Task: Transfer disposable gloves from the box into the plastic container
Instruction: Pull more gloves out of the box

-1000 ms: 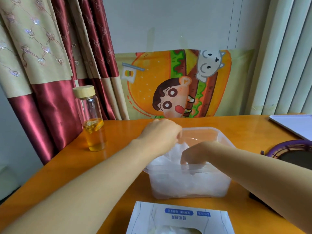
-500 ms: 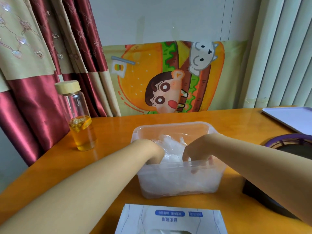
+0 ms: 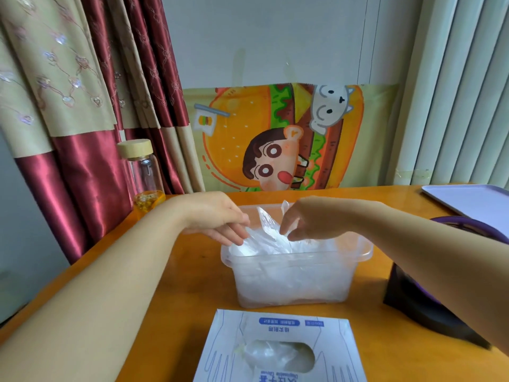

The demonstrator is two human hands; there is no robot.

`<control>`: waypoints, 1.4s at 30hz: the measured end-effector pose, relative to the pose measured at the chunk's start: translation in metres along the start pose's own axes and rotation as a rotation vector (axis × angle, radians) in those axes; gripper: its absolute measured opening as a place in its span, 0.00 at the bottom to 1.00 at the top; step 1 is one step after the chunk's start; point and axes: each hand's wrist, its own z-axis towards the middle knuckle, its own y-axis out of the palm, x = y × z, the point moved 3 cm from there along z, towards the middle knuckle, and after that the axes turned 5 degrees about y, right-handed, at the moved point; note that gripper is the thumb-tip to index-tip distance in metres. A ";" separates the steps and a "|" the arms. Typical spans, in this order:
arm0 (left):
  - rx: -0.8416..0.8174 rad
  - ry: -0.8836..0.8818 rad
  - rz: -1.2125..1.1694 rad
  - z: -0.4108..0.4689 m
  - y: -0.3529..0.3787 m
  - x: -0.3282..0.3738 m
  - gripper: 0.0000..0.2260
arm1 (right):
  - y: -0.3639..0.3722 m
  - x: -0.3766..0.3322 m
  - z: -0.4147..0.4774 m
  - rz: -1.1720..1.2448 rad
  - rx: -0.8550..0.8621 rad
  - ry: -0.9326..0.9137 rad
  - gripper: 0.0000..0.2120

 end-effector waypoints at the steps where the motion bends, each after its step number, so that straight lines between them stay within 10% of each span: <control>1: 0.036 -0.005 -0.046 -0.007 0.000 -0.004 0.14 | -0.002 -0.005 -0.004 0.004 0.022 -0.014 0.13; 9: 0.277 0.081 0.090 -0.051 0.014 -0.029 0.09 | 0.009 -0.052 -0.052 -0.013 0.148 -0.181 0.09; 13: 0.017 0.155 0.276 -0.072 0.040 -0.031 0.12 | 0.045 -0.069 -0.080 -0.112 -0.047 -0.259 0.11; 18: -0.390 0.075 0.584 -0.085 0.087 -0.044 0.39 | 0.091 -0.065 -0.089 -0.294 -0.134 -0.276 0.22; 42: -0.340 0.055 0.691 -0.087 0.102 -0.053 0.41 | 0.059 -0.071 -0.095 -0.165 0.177 -0.355 0.13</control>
